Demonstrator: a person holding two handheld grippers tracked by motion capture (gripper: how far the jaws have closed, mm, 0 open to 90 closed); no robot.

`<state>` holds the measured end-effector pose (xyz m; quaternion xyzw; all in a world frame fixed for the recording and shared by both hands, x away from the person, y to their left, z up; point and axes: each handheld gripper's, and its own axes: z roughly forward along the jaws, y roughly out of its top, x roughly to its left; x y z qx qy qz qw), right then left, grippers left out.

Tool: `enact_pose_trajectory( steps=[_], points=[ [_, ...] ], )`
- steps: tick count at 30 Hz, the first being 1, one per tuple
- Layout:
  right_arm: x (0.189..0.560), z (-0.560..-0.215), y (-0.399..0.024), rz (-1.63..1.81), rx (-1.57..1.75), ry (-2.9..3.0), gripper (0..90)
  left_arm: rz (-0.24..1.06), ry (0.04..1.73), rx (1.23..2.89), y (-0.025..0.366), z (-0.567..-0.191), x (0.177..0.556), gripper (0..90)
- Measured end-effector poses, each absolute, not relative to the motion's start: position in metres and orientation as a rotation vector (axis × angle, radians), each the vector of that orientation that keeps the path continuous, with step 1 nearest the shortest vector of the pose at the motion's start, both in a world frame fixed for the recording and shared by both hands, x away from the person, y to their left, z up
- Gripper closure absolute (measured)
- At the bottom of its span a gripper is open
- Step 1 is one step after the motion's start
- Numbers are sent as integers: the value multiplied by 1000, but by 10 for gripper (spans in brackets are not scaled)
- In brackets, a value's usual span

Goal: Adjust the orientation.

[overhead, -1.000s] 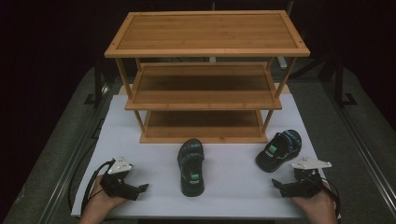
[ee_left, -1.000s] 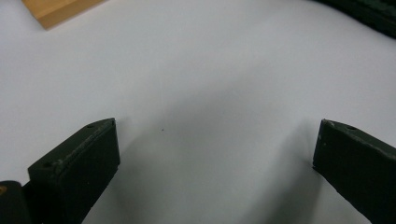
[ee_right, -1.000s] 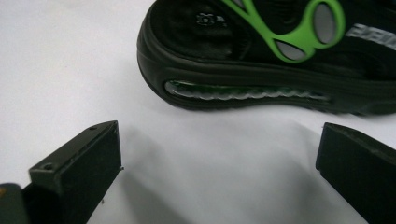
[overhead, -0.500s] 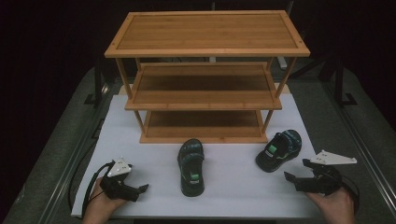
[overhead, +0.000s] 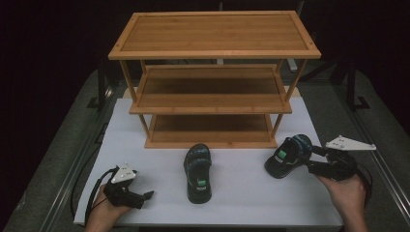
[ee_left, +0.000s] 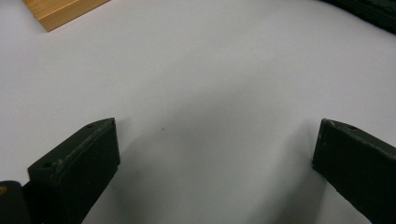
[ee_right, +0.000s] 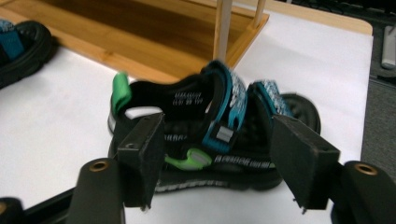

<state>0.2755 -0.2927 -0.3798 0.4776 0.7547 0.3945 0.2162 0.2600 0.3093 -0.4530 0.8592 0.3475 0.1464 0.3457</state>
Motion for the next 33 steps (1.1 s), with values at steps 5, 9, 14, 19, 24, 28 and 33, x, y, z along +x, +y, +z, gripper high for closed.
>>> enact_pose_trajectory(
  steps=[5, 9, 14, 19, 24, 28, 33],
  points=[
    [291, -375, -292, 1089, 1338, 2111, 412, 380, 902, 2228, 309, -453, 260, 0],
    [313, -372, -288, 1062, 1375, 2167, 468, 380, 903, 2228, 309, -453, 260, 0],
    [330, -374, -287, 1052, 1399, 2241, 516, 380, 903, 2228, 309, -453, 260, 0],
    [343, -374, -283, 975, 1409, 2312, 579, 379, 903, 2228, 309, -453, 260, 0],
    [344, -378, -282, 958, 1412, 2342, 610, 375, 905, 2227, 309, -453, 261, 0],
    [346, -381, -281, 957, 1426, 2354, 631, 375, 905, 2227, 309, -453, 261, 0],
    [347, -381, -279, 948, 1448, 2359, 668, 374, 905, 2228, 310, -453, 261, 0]
  ],
)
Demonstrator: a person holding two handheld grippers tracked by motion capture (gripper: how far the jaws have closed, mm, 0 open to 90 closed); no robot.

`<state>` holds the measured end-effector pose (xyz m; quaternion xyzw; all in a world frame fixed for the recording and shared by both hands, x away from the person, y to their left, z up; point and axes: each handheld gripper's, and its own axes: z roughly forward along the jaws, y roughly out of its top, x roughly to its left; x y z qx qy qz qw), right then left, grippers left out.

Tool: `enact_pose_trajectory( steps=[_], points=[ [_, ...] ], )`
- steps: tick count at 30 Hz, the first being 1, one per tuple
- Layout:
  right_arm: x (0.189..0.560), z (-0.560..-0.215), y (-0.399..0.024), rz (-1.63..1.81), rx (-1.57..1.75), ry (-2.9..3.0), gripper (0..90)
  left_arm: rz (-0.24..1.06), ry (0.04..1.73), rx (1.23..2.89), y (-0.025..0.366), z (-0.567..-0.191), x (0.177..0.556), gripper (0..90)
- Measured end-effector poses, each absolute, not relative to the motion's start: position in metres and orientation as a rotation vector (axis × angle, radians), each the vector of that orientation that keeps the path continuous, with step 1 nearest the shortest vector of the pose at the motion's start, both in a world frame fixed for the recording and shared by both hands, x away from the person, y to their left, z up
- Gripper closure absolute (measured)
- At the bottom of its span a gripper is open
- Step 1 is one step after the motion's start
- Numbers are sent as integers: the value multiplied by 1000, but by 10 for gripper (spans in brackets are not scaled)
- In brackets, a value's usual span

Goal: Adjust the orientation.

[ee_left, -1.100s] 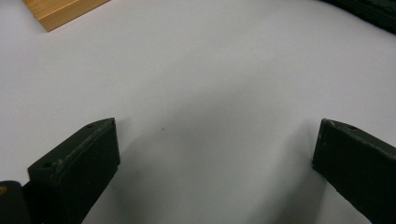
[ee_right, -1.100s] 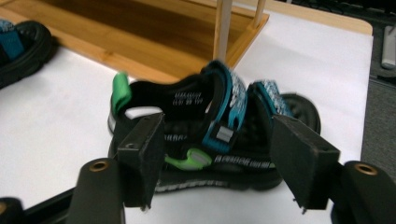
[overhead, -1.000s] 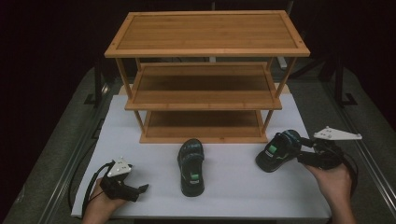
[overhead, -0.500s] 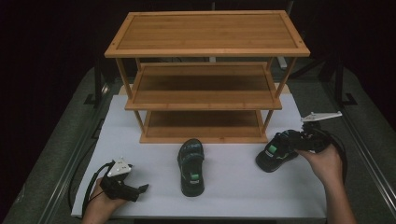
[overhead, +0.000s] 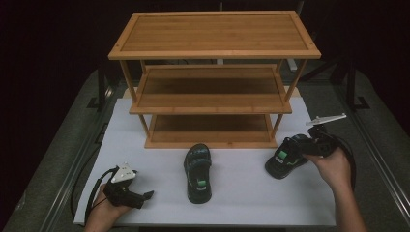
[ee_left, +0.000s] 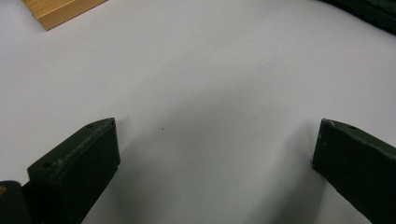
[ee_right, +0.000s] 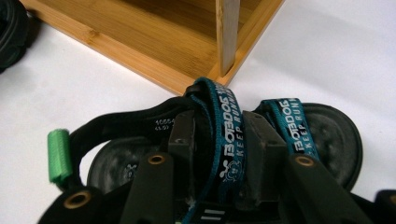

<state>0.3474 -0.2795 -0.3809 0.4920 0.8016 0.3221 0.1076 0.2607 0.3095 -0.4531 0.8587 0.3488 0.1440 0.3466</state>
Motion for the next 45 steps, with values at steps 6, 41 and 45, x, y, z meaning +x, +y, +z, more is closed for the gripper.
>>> enact_pose_trajectory(
  steps=[6, 41, 45],
  points=[
    [346, -378, -283, 961, 1447, 2357, 672, 372, 907, 2227, 310, -453, 261, 0],
    [320, -341, -221, 1116, 981, 2597, 673, 370, 907, 2228, 310, -453, 261, 0],
    [321, -342, -212, 1133, 943, 2627, 673, 370, 909, 2224, 309, -453, 261, 0]
  ],
)
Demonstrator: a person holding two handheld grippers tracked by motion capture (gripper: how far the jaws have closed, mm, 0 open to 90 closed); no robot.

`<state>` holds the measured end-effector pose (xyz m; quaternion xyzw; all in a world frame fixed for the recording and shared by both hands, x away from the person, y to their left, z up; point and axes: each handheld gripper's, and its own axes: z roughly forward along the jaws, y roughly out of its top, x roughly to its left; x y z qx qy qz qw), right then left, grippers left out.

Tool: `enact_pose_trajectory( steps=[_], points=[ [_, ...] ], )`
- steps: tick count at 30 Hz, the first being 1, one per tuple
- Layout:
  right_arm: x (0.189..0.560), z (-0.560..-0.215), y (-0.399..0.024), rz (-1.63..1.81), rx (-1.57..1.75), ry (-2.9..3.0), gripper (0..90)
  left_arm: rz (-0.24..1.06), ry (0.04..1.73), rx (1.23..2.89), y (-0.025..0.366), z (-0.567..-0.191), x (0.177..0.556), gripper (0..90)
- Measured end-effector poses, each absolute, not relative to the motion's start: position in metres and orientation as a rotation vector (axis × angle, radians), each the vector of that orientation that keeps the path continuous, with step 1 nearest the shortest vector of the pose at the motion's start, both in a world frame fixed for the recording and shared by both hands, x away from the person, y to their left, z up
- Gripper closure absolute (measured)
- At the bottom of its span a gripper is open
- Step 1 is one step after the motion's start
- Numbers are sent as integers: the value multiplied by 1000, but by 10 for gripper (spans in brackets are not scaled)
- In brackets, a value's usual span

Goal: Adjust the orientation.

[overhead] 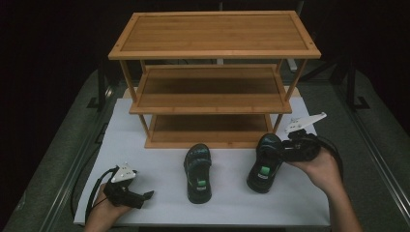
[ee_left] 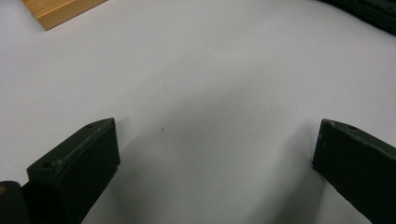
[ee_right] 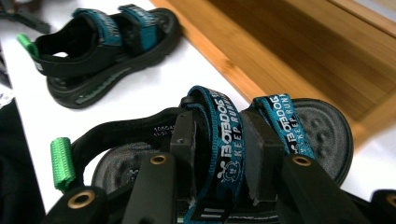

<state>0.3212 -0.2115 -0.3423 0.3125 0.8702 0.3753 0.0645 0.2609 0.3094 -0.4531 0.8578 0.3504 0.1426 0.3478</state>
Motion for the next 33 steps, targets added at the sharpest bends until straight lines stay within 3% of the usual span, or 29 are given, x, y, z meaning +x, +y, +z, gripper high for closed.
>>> enact_pose_trajectory(
  steps=[33],
  points=[
    [345, -342, -135, 1240, 542, 2842, 673, 371, 909, 2224, 309, -453, 261, 0]
  ],
)
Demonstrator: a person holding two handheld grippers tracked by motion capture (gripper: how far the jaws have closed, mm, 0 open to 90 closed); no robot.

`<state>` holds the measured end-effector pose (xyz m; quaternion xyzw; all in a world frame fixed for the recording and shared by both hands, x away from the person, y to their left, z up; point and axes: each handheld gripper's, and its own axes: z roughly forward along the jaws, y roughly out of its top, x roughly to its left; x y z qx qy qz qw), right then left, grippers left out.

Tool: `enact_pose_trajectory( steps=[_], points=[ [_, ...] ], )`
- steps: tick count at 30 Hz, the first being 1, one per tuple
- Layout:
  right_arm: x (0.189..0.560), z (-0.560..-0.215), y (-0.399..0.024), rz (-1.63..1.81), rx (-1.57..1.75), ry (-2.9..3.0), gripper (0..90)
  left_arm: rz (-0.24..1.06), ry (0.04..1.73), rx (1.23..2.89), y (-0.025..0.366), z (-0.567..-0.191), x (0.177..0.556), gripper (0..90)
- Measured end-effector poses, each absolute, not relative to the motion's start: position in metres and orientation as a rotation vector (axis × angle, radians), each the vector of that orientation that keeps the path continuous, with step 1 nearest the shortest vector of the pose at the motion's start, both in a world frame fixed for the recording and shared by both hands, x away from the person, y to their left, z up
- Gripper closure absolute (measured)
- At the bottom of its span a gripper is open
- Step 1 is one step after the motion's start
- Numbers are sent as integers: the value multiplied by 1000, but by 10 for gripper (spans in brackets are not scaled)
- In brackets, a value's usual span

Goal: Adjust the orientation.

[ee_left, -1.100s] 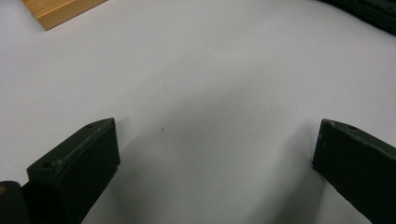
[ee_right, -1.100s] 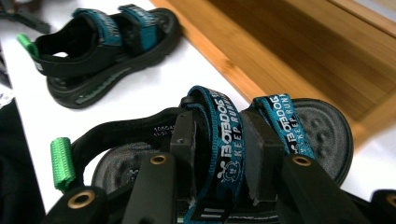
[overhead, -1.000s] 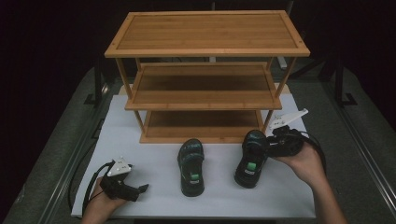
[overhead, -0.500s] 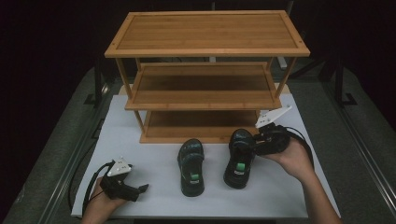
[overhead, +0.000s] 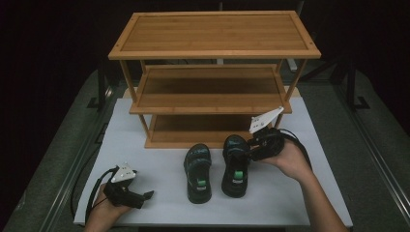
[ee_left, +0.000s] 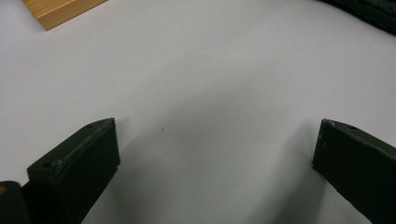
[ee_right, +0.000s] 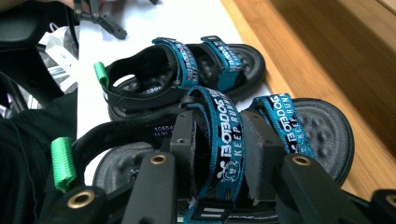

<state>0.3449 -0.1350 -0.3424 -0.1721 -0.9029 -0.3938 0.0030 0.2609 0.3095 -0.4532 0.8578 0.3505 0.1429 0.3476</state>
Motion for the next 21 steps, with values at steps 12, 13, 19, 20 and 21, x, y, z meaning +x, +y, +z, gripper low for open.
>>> enact_pose_trajectory(
  steps=[12, 13, 19, 20, 21],
  points=[
    [356, -354, -106, -1154, -427, -2833, 672, 371, 910, 2224, 309, -453, 261, 0],
    [356, -355, -105, -1149, -420, -2835, 673, 371, 910, 2224, 309, -453, 261, 0],
    [358, -360, -100, -1128, -417, -2825, 672, 372, 909, 2225, 310, -453, 261, 0],
    [359, -361, -100, -1123, -412, -2830, 672, 372, 909, 2225, 310, -453, 261, 0],
    [359, -361, -99, -1115, -420, -2832, 672, 372, 909, 2225, 310, -453, 261, 0]
  ],
)
